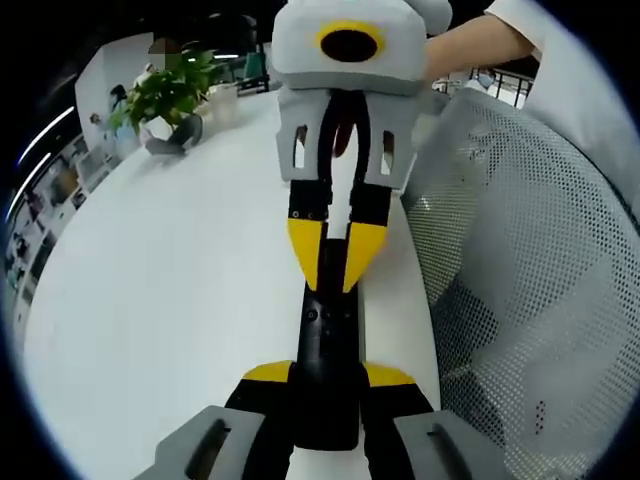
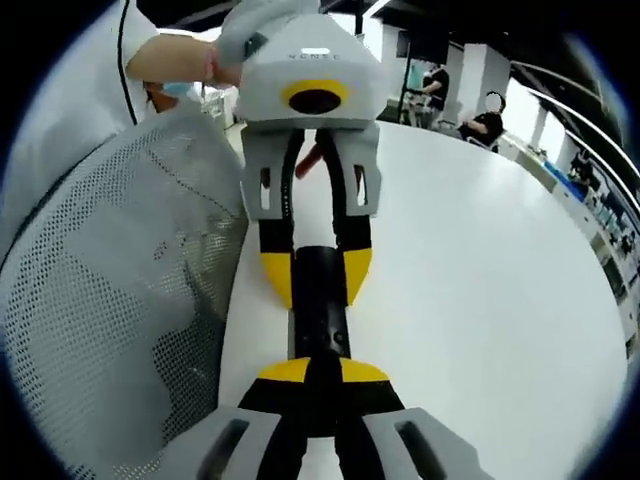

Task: Press the specified remote control buttons in sequence, fully releasing each button before pressing the next.

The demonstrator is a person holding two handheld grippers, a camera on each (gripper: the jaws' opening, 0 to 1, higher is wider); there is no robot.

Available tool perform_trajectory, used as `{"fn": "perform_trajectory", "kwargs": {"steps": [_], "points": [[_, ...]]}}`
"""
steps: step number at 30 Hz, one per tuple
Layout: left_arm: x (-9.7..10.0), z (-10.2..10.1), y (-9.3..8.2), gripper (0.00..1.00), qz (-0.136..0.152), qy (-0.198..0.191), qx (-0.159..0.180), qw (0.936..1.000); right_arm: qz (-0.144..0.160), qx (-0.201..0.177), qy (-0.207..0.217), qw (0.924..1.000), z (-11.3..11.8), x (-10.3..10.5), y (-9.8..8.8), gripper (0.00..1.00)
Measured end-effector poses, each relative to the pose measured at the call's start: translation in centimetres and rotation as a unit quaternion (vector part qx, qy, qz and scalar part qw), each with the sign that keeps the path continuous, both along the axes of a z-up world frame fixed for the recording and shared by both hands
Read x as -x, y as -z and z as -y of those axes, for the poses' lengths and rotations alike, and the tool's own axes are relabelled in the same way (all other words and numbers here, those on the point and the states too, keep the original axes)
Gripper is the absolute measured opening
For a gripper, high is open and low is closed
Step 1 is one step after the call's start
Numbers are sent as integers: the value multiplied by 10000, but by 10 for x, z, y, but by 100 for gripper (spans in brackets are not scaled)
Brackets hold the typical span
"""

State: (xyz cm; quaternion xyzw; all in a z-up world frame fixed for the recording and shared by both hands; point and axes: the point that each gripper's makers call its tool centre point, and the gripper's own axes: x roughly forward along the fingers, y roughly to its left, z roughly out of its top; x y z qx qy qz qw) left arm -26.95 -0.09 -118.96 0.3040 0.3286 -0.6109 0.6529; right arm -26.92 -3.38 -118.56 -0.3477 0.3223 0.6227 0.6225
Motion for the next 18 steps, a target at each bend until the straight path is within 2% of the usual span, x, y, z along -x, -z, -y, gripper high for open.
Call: {"fn": "perform_trajectory", "kwargs": {"steps": [4,8,10,12,14,16,18], "points": [[0,0,0,24,1,3,-1,10000,125,736,-19,9972,-2,0,2,5],[0,0,0,24,1,1,-14,10000,39,945,251,9952,-3,2,1,5],[0,0,0,24,0,-6,-22,10000,-92,850,534,9949,-2,1,1,5],[0,0,0,24,1,-18,-18,10000,-15,525,492,9974,-2,1,-1,5],[0,0,0,24,0,-26,-1,10000,-30,81,666,9977,-2,1,-3,5],[0,0,0,24,1,-33,19,10000,130,-239,559,9981,-1,1,-4,5],[0,0,0,24,5,-48,37,10000,229,-348,426,9982,0,2,-3,5]]}}
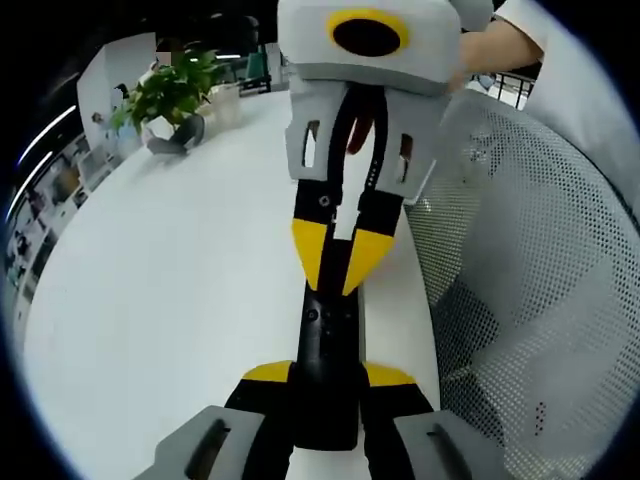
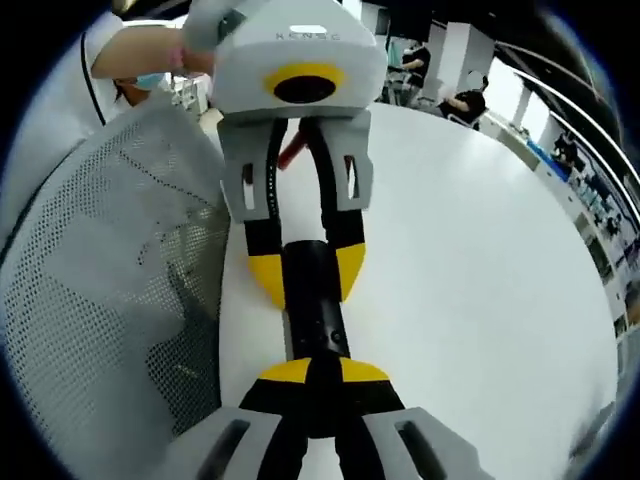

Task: Press the specified remote control buttons in sequence, fully releasing each button before pressing the next.

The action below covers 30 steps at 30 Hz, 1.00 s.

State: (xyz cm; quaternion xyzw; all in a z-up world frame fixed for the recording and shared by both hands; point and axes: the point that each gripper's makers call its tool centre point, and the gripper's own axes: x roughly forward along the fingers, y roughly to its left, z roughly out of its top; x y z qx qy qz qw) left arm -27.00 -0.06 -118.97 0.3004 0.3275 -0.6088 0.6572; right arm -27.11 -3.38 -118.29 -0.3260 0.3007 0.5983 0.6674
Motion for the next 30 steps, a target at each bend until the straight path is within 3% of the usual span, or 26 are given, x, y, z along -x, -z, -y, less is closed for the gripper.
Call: {"fn": "perform_trajectory", "kwargs": {"steps": [1,3,5,7,9,12,15,17,20,24,30], "points": [[0,0,0,24,3,-3,2,10000,128,52,-240,9996,-1,0,0,5],[0,0,0,24,3,-8,2,10000,69,149,-238,9996,-2,0,1,5],[0,0,0,24,4,-3,-4,10000,332,368,-822,9954,-3,2,1,4],[0,0,0,24,6,1,-6,10000,338,483,-1039,9928,-4,3,1,3],[0,0,0,24,4,-2,1,10000,48,528,-866,9948,-4,3,1,3],[0,0,0,24,5,-7,15,10000,-416,644,-214,9968,-5,-1,2,2],[0,0,0,24,8,0,10,10000,-416,852,250,9952,-6,-1,2,1],[0,0,0,24,6,-3,12,10000,-300,945,296,9946,-7,0,2,1],[0,0,0,24,5,-10,19,10000,-438,741,613,9944,-6,-1,0,1],[-1,0,0,24,8,-23,1,10000,-396,420,428,9974,-5,-2,-2,0],[-1,0,0,24,5,-32,-10,10000,-274,436,192,9985,-8,-3,-4,0]]}}
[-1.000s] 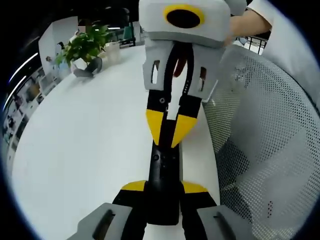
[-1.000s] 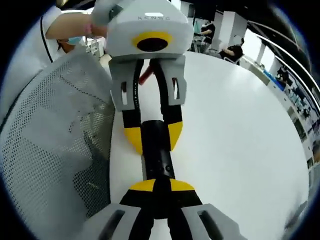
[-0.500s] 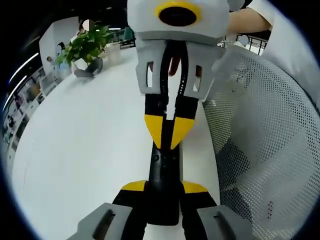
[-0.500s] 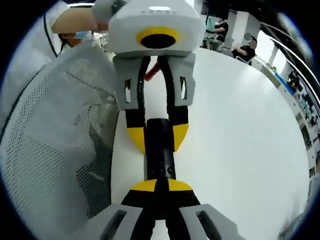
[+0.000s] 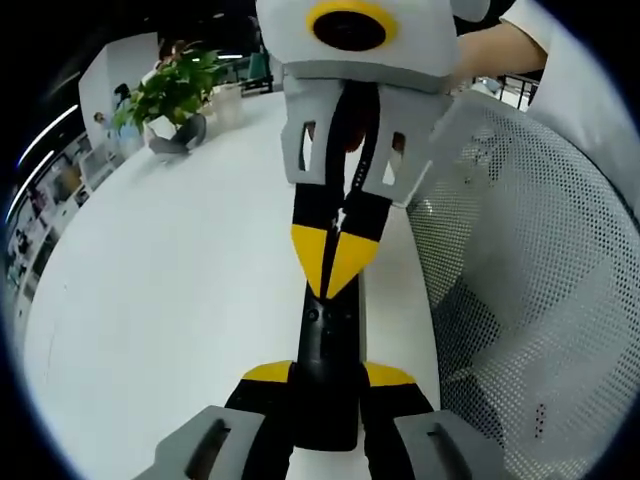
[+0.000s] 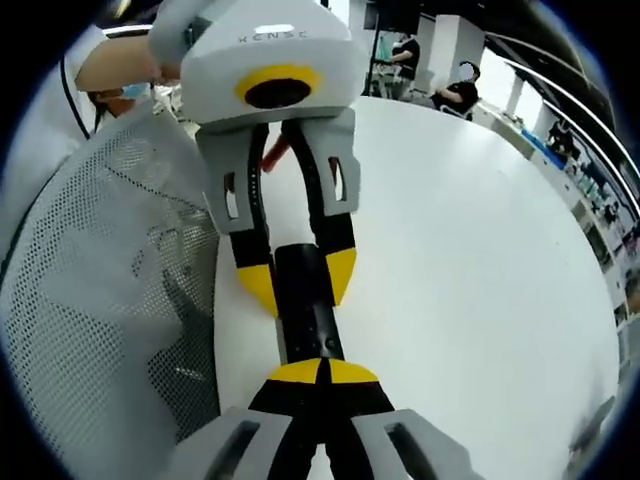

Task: Press the specified remote control buttons in sequence, fully releasing each button before pressing the next.

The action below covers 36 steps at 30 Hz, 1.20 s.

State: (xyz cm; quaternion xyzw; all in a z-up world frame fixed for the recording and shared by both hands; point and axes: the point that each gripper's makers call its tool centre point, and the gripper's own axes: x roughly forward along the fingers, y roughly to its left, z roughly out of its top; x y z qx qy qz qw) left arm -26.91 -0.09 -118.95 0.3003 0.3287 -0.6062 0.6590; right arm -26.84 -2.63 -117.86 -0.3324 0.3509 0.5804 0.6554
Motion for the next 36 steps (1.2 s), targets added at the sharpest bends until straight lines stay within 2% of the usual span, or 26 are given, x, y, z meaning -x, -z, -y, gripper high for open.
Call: {"fn": "perform_trajectory", "kwargs": {"steps": [2,3,4,7,10,17,22,27,30,32,36], "points": [[0,0,0,24,1,-12,-1,10000,-70,-19,-67,10000,-4,4,-1,0],[0,0,0,24,1,-17,1,10000,-88,130,-160,9997,-1,5,1,0],[0,0,0,24,2,-22,7,10000,85,163,-277,9994,-2,3,2,0],[0,0,0,24,1,-31,31,10000,80,252,-266,9993,-2,5,2,0],[0,0,0,24,5,-21,58,10000,309,562,-313,9974,5,-2,4,0],[0,0,0,24,1,5,63,10000,304,553,-499,9968,4,-2,6,0],[0,1,0,24,4,22,17,10000,385,579,-343,9970,4,-2,7,0],[0,1,0,24,10,39,-51,10000,80,-5,167,9998,4,-2,3,0],[1,1,0,24,7,27,-57,10000,-267,-291,536,9978,6,-2,2,0],[0,0,0,24,-9,-13,-46,10000,-387,-268,555,9973,9,-3,2,0],[0,1,0,24,-7,-29,-74,10000,-390,-110,440,9982,12,0,2,0]]}}
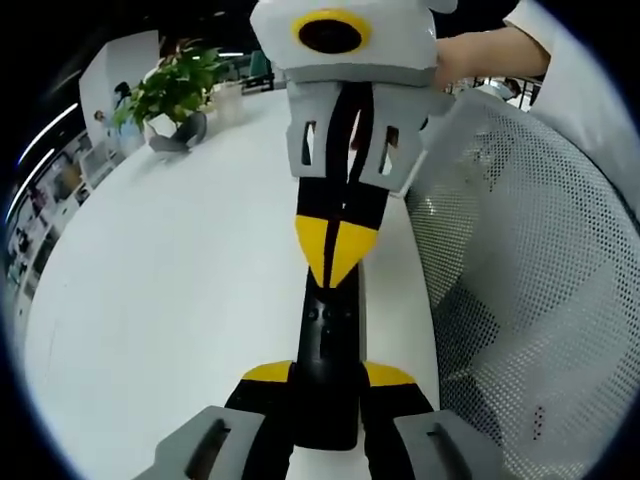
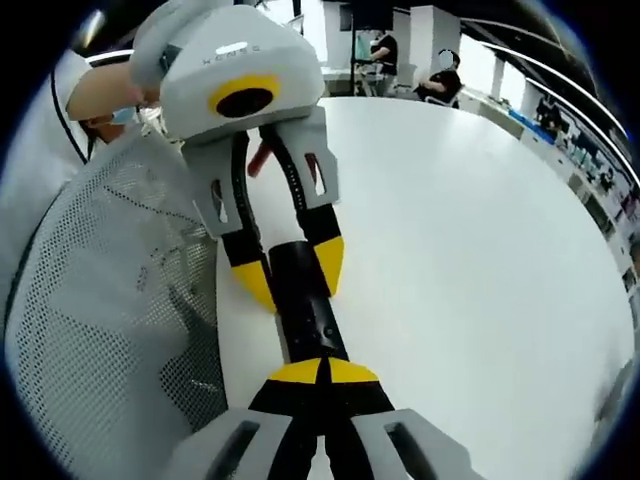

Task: Press the specified remote control buttons in sequence, fully releasing each button before pressing the next.

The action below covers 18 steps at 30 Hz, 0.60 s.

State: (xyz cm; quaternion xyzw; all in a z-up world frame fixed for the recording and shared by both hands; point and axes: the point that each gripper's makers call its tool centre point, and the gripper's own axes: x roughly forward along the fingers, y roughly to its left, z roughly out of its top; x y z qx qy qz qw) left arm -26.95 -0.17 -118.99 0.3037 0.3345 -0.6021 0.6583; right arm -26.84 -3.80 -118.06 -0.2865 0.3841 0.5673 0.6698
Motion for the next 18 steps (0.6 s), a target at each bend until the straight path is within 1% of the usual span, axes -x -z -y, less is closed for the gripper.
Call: {"fn": "perform_trajectory", "kwargs": {"steps": [2,5,6,8,11,12,13,15,18], "points": [[0,0,0,24,3,5,-15,10000,204,210,-308,9991,0,0,0,0],[0,0,0,24,-1,1,-4,10000,276,542,-432,9972,0,1,1,0],[0,0,0,24,-1,-4,-8,10000,356,719,-582,9951,-1,1,2,0],[0,0,0,24,6,8,-25,10000,402,882,-663,9931,-2,0,3,0],[0,0,0,24,-4,-2,-59,10000,407,836,-618,9937,-1,0,3,0],[0,0,1,24,-5,-7,-71,10000,371,716,-556,9952,0,-1,2,0],[0,0,1,24,-6,-9,-75,10000,248,482,-347,9979,-1,-1,1,0],[0,0,1,24,-9,-15,-72,10000,73,213,-130,9997,0,-1,0,0],[0,0,1,24,-12,-28,-82,10000,-145,26,19,9999,1,0,-1,0]]}}
